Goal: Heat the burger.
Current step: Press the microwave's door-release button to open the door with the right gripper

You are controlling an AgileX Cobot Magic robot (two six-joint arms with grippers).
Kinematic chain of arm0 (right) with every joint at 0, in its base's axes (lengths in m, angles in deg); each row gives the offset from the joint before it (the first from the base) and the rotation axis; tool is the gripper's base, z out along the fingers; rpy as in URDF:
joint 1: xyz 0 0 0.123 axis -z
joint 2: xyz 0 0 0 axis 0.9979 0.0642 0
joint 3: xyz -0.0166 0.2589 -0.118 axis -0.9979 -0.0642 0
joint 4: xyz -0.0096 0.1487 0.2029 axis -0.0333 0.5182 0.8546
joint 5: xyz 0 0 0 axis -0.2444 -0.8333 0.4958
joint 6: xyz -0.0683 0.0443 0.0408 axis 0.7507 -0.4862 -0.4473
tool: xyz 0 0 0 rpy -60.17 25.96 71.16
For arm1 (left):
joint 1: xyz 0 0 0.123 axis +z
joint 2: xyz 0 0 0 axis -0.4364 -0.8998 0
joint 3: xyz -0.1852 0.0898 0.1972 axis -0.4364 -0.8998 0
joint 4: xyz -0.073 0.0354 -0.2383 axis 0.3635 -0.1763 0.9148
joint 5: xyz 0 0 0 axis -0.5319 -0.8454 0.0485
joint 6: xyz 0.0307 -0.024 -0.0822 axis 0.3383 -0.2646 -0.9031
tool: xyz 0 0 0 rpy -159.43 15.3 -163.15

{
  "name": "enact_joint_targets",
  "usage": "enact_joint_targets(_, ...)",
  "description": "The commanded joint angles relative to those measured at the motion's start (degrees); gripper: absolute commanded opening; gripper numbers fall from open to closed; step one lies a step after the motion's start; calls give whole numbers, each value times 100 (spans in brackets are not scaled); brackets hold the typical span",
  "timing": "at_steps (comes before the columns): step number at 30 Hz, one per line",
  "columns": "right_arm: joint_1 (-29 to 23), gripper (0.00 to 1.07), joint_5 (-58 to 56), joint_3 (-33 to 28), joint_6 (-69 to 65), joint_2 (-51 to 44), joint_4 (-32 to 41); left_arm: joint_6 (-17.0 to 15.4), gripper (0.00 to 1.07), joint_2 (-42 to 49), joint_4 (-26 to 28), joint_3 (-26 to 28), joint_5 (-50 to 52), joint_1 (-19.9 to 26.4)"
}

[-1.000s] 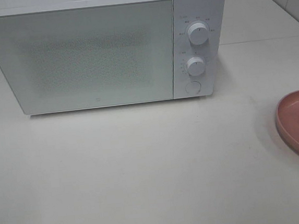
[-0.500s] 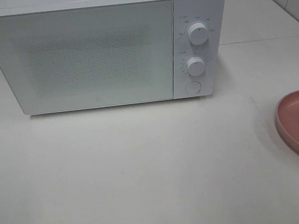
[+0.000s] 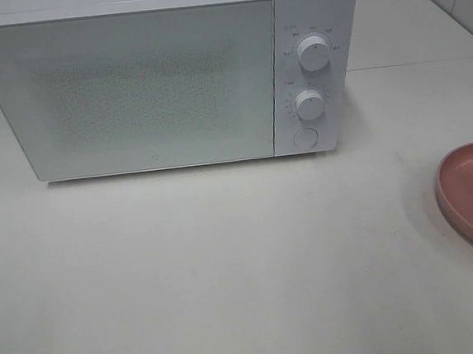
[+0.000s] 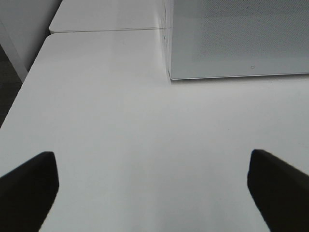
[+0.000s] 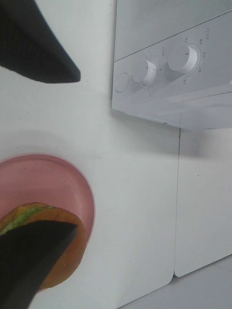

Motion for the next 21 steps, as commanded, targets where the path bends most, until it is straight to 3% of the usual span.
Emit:
enact_joint_targets(1,40,75,378,34,29,218,-6,-17,100,132,-17,-11,17,6)
enact_joint_targets(13,40,75,2183,0,29,1518,-6,-17,100,132,-17,-11,17,6)
enact_joint_targets(21,40,75,3718,-338,34,2269,126,-17,100,132,-17,-11,17,6)
